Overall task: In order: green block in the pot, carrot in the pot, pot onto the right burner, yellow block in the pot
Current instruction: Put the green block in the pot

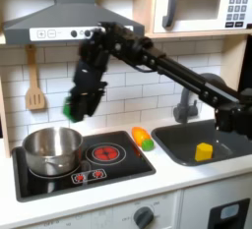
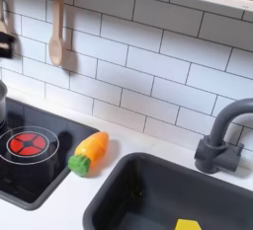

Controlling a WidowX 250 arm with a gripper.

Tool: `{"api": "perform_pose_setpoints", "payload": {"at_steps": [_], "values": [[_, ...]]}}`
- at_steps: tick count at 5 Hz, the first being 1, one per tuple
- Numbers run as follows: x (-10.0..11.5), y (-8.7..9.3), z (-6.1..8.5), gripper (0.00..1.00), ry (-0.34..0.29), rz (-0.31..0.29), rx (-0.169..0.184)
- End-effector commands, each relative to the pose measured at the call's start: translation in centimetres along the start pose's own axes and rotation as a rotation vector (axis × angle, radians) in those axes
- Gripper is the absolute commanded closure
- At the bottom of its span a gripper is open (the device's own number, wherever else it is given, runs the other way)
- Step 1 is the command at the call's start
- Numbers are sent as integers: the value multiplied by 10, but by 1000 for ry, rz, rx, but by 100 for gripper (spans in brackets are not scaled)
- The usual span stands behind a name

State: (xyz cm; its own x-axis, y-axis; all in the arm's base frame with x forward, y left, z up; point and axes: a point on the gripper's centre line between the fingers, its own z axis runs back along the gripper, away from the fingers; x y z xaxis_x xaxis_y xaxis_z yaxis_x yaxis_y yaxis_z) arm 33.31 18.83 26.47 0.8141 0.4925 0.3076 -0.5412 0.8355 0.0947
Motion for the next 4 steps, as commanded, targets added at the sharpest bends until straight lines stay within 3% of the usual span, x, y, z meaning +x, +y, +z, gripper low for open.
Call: {"api": "perform_pose_setpoints", "payload": {"at_steps": [1,2,3,4], "values": [[10,34,0,100,-21,85,28],[17,13,-5,100,-43,101,25],[18,19,-15,100,-23,102,26],[16,12,-20,100,-12,83,7]]}}
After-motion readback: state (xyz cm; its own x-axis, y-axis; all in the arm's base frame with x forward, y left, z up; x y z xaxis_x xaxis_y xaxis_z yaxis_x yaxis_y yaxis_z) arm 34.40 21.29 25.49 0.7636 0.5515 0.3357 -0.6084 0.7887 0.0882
